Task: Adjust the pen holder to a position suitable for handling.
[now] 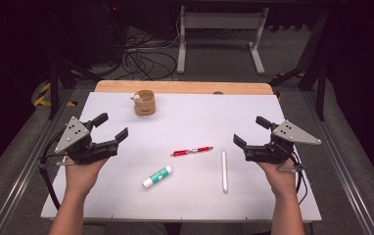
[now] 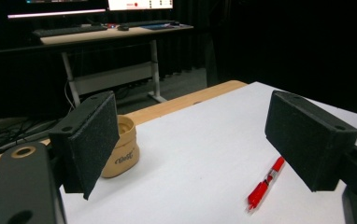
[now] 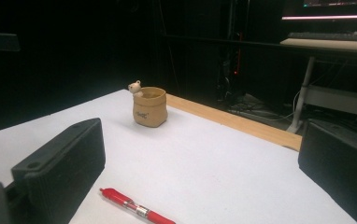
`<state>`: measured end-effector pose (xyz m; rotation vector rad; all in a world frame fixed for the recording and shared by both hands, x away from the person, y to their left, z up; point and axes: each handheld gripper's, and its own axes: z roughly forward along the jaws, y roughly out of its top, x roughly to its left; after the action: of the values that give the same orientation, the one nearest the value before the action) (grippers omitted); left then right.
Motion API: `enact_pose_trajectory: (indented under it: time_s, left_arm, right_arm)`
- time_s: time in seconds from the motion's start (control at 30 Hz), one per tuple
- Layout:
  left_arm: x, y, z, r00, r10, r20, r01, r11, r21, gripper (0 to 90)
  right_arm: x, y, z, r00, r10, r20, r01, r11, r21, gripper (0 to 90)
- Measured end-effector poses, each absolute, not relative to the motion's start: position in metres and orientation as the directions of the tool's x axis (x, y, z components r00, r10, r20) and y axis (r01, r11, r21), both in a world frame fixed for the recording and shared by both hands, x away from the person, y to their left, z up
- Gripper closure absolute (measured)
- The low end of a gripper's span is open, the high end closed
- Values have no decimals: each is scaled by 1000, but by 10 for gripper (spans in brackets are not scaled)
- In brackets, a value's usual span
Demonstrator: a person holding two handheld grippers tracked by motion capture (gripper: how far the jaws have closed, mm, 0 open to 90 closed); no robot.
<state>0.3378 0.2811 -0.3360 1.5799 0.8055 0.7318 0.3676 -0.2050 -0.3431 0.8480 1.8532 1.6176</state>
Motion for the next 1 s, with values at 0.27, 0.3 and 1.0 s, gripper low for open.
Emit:
enact_pose_trajectory:
  time_s: [0.27, 0.3, 1.0]
  left_arm:
    - [345, 278, -340, 566, 824, 10, 123, -97, 988, 204]
    - [346, 278, -341, 564, 826, 12, 124, -99, 987, 212]
    - [383, 271, -353, 484, 874, -39, 171, -51, 984, 197]
  right_arm:
    - [367, -203, -344, -662, 749, -4, 109, 102, 989, 10]
    - [367, -203, -344, -661, 751, -6, 111, 105, 988, 10]
    - [365, -203, -341, -654, 756, -12, 96, 99, 990, 9]
